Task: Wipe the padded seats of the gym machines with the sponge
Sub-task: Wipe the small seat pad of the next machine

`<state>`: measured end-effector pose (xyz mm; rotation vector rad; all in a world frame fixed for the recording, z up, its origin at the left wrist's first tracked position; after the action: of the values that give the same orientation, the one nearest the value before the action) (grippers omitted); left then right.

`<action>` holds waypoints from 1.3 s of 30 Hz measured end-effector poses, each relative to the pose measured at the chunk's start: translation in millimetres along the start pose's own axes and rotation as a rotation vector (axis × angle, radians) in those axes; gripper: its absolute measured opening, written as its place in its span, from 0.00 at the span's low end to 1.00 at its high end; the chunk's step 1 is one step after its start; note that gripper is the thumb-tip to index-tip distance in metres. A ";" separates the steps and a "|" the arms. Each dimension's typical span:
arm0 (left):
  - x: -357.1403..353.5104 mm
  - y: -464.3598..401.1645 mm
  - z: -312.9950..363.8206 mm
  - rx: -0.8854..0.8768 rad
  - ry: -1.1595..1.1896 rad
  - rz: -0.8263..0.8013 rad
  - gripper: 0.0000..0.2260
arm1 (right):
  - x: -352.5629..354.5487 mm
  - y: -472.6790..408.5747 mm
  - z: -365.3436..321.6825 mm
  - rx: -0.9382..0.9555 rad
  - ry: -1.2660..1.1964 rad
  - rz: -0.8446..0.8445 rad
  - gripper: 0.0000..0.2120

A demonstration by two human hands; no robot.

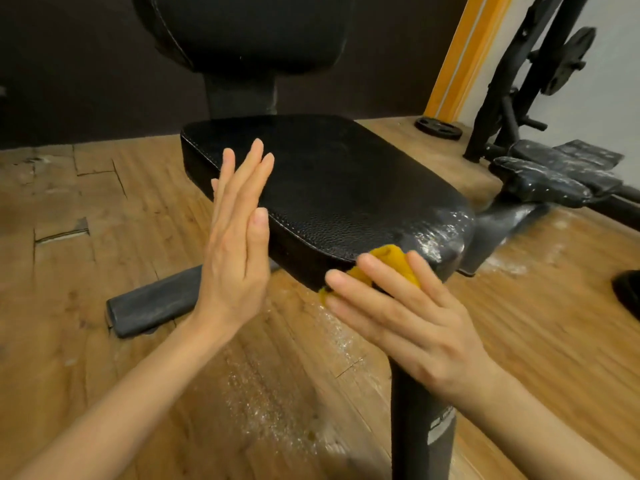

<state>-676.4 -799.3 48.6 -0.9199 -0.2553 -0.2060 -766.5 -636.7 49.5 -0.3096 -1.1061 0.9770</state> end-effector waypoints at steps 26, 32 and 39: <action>-21.5 8.0 50.2 -0.133 -0.158 -0.059 0.23 | 9.8 24.9 40.0 -0.495 -0.522 0.115 0.15; -20.2 7.1 52.3 -0.104 -0.169 -0.120 0.22 | 16.9 37.3 75.3 -0.940 -0.577 0.245 0.16; -20.0 7.7 52.9 -0.061 -0.194 -0.128 0.22 | 8.7 -3.5 65.1 -0.603 -0.590 -0.049 0.15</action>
<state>-700.1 -750.8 67.3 -0.9861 -0.4906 -0.2436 -819.6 -647.5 86.7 -0.4916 -1.9426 0.6810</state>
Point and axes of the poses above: each hand's wrist, its own y-axis away from the middle knuckle, its own x-axis out of the back of the hand, z = x × y, the point moved 9 cm from there along -y, towards the middle knuckle, and after that the axes turned 1 degree about -z, right-handed, at the moved point
